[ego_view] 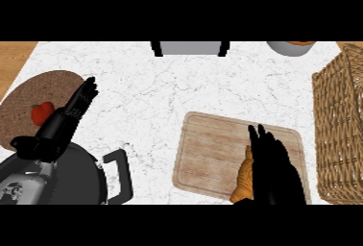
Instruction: Pick the croissant from the cutting board and place it in the basket
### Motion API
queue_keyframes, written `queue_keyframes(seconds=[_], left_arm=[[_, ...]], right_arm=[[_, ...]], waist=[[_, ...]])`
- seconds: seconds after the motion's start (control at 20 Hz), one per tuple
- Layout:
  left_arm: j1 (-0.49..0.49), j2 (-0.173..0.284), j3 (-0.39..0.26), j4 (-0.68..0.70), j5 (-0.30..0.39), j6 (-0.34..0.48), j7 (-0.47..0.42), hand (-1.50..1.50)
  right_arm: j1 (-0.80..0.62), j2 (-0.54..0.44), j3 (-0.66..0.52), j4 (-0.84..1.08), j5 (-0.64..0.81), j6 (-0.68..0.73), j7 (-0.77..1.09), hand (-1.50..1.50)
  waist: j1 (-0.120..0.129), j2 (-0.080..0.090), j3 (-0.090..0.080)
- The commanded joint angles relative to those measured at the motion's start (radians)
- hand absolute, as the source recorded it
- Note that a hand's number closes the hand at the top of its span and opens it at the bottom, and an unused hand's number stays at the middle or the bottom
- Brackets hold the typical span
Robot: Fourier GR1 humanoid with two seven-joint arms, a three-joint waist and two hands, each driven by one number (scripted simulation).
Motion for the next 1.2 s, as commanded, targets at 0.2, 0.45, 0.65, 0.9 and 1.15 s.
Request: queue_keyframes(seconds=[0.2, 0.45, 0.65, 0.9, 1.15], left_arm=[[0.020, -0.038, 0.025, 0.075, -0.056, -0.022, -0.080, 0.00], [0.046, -0.054, 0.038, -0.003, -0.056, -0.047, -0.032, 0.00], [-0.003, -0.078, 0.051, -0.003, -0.069, -0.052, 0.015, 0.00], [0.009, -0.095, 0.056, -0.068, -0.082, -0.050, 0.071, 0.00], [0.017, -0.084, 0.086, -0.035, -0.087, -0.088, 0.018, 0.00]], right_arm=[[0.049, 0.009, 0.027, -0.038, 0.056, 0.055, 0.070, -1.50], [0.022, 0.028, -0.004, 0.067, 0.059, 0.013, 0.028, -1.50], [-0.013, 0.031, -0.026, 0.084, 0.043, 0.054, 0.044, -1.50], [0.045, -0.008, -0.063, 0.153, 0.062, -0.044, -0.031, -1.50], [0.021, -0.004, -0.112, 0.250, 0.033, -0.078, -0.047, -1.50]], waist=[[-0.004, 0.000, 0.000], [0.001, 0.000, 0.000], [0.001, 0.000, 0.000], [0.000, 0.000, 0.000], [0.001, 0.000, 0.000]])
